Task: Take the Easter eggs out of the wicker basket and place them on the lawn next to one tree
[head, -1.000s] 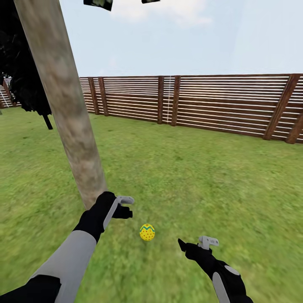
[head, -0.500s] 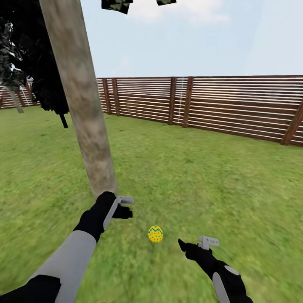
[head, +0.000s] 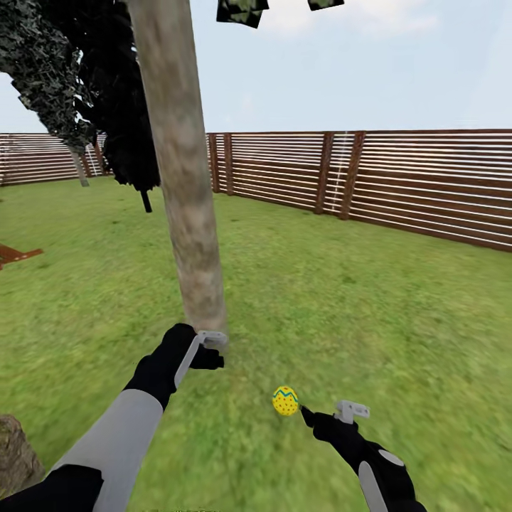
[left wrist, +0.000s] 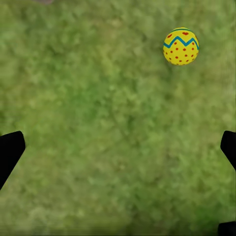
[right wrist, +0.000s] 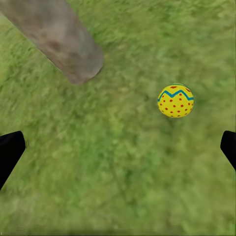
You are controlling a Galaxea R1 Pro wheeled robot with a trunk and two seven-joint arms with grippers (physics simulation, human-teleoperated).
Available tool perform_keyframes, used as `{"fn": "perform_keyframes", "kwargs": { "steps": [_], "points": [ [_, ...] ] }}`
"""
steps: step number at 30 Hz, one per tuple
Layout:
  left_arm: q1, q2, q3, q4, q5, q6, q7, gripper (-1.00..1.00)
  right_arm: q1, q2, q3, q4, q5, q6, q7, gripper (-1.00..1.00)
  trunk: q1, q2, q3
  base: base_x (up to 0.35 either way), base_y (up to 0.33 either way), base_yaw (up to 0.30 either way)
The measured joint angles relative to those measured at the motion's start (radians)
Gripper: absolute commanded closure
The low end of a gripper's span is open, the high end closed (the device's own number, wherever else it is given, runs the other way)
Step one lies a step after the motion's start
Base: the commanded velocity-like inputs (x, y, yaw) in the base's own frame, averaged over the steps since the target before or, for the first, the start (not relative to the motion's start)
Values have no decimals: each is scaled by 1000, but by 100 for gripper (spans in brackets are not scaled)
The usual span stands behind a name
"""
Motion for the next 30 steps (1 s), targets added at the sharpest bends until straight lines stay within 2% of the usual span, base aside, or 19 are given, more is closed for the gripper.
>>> {"fn": "perform_keyframes", "kwargs": {
  "steps": [10, 23, 30],
  "points": [
    [1, -1, 0, 1, 0, 0, 0, -100, 0, 0, 0, 8, 0, -1, 1, -100, -38, 70, 31, 0, 0, 262],
    [0, -2, 0, 1, 0, 0, 0, -100, 0, 0, 0, 13, 0, -2, 2, -100, -88, 161, 72, 0, 0, 53],
    [0, -2, 0, 1, 1, 0, 0, -100, 0, 0, 0, 13, 0, -2, 2, -100, -115, 210, 97, 0, 0, 190]
  ]
}}
